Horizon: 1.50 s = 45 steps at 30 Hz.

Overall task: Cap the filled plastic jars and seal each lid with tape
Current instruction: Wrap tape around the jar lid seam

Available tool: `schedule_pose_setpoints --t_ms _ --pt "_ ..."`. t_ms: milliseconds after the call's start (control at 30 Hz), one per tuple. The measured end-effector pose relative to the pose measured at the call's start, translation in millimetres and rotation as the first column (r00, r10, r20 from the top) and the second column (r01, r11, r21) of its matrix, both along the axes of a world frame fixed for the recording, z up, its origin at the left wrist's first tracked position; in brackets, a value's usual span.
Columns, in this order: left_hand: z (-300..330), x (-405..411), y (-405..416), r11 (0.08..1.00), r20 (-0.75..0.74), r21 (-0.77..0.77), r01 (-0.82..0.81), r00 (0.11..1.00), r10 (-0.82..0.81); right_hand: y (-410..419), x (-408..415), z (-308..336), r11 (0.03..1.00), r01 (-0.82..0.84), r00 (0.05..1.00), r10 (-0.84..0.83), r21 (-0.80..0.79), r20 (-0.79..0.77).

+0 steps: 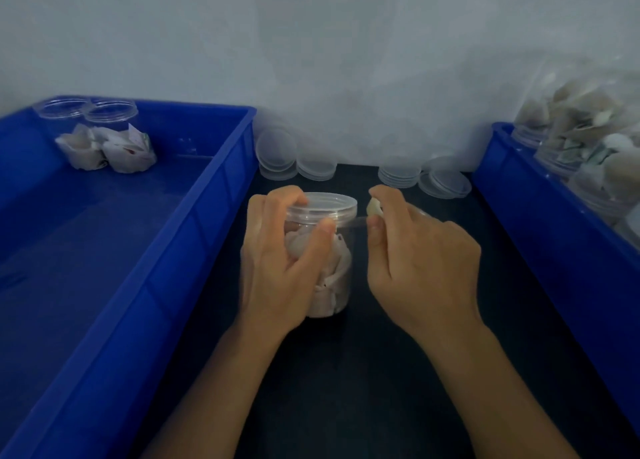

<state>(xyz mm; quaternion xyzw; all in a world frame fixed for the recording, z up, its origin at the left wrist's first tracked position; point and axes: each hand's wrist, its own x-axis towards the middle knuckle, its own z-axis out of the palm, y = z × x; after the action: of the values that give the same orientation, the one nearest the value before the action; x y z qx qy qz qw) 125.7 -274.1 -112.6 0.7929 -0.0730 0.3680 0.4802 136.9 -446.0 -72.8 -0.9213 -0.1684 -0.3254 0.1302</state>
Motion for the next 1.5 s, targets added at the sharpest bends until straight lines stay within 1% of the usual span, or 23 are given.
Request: schedule_pose_setpoints --t_ms 100,167,267,367,433,500,533,600,667,700,767,833,900,933,1033,1133,1200,1233,1267,1333,1400,1433,1500 --pt "0.8 0.4 5.3 0.999 -0.030 -0.001 0.049 0.998 -0.049 -5.9 0.6 0.8 1.000 -0.009 1.000 0.009 -0.004 -0.022" --pt "2.0 0.4 6.7 0.991 -0.060 -0.052 0.120 0.991 -0.123 -7.7 -0.2 -0.2 0.999 -0.032 0.997 0.031 -0.012 -0.065" --pt "6.1 -0.7 5.7 0.963 -0.039 -0.123 0.239 0.969 -0.245 -8.6 -1.7 -0.3 0.995 -0.095 0.987 0.094 -0.005 -0.129" --pt "8.3 -4.7 3.9 0.933 -0.026 -0.183 0.310 0.947 -0.320 -8.9 -2.9 0.1 0.990 -0.141 0.980 0.144 0.029 -0.136" --pt "7.8 -7.2 2.5 0.893 -0.073 -0.303 0.333 0.926 -0.370 -8.6 -4.5 -1.3 0.988 -0.147 0.979 0.151 0.041 -0.140" --pt "6.8 -8.0 -1.3 0.852 -0.165 -0.440 0.284 0.907 -0.388 -7.4 -6.4 -2.8 0.990 -0.134 0.978 0.139 0.042 -0.153" --pt "7.0 -9.0 -5.1 0.861 -0.208 -0.453 0.231 0.912 -0.354 -6.6 -7.1 -3.1 0.992 -0.118 0.980 0.123 0.040 -0.159" --pt "5.8 -13.2 -14.9 0.930 -0.247 -0.362 0.068 0.955 -0.166 -3.5 -8.4 -3.5 0.995 -0.088 0.984 0.094 0.042 -0.154" --pt "4.8 -19.9 -26.0 0.961 -0.221 -0.269 -0.069 0.975 0.008 0.7 -10.9 -3.2 0.995 -0.082 0.986 0.090 0.062 -0.141" --pt "3.6 -22.4 -30.2 0.966 -0.217 -0.241 -0.095 0.975 0.041 2.9 -12.5 -2.9 0.993 -0.088 0.984 0.099 0.080 -0.147" --pt "2.5 -23.0 -34.5 0.975 -0.230 -0.185 -0.122 0.970 0.078 5.5 -14.3 -2.5 0.987 -0.111 0.975 0.131 0.118 -0.178" --pt "4.8 -20.2 -33.9 0.981 -0.234 -0.140 -0.138 0.967 0.103 4.8 -14.7 -3.1 0.971 -0.154 0.948 0.197 0.184 -0.248" --pt "7.3 -17.4 -29.3 0.982 -0.236 -0.132 -0.134 0.967 0.100 -1.5 -13.2 -6.8 0.945 -0.202 0.905 0.280 0.257 -0.319" --pt "8.2 -15.7 -25.5 0.981 -0.238 -0.148 -0.125 0.967 0.088 -5.4 -11.7 -8.2 0.940 -0.213 0.894 0.297 0.265 -0.334" --pt "9.4 -15.3 -20.3 0.984 -0.222 -0.164 -0.073 0.974 0.035 -16.3 -5.1 -6.7 0.967 -0.182 0.933 0.228 0.179 -0.278" --pt "13.0 -15.4 -19.6 0.982 -0.217 -0.186 -0.043 0.976 0.002 -21.8 3.3 -8.7 0.985 -0.143 0.947 0.165 0.101 -0.277" --pt "15.6 -10.4 -6.2 0.936 -0.213 -0.319 -0.151 0.973 0.085 -33.9 8.7 -14.5 0.990 -0.125 0.941 0.139 0.066 -0.309" --pt "15.7 -7.2 3.4 0.903 -0.199 -0.376 -0.209 0.970 0.141 -42.2 11.8 -17.1 0.993 -0.106 0.925 0.116 0.049 -0.361" --pt "15.2 -5.0 10.2 0.893 -0.189 -0.384 -0.237 0.966 0.175 -48.6 14.1 -19.5 0.995 -0.089 0.904 0.096 0.037 -0.416" --pt "11.1 -3.5 5.0 0.939 -0.242 -0.286 -0.190 0.963 0.121 -47.2 16.7 -19.9 0.994 -0.091 0.875 0.107 0.056 -0.472" --pt "0.2 -7.3 -14.4 0.968 -0.307 -0.214 -0.131 0.950 0.061 -35.5 13.6 -18.7 0.993 -0.108 0.871 0.120 0.053 -0.476" --pt "-4.5 -8.4 -20.8 0.972 -0.301 -0.183 -0.146 0.950 0.086 -30.8 11.7 -19.5 0.993 -0.101 0.875 0.117 0.060 -0.470" --pt "-6.2 -8.5 -24.5 0.959 -0.264 -0.139 -0.246 0.943 0.203 -29.2 11.8 -24.1 0.985 -0.079 0.891 0.137 0.151 -0.433"
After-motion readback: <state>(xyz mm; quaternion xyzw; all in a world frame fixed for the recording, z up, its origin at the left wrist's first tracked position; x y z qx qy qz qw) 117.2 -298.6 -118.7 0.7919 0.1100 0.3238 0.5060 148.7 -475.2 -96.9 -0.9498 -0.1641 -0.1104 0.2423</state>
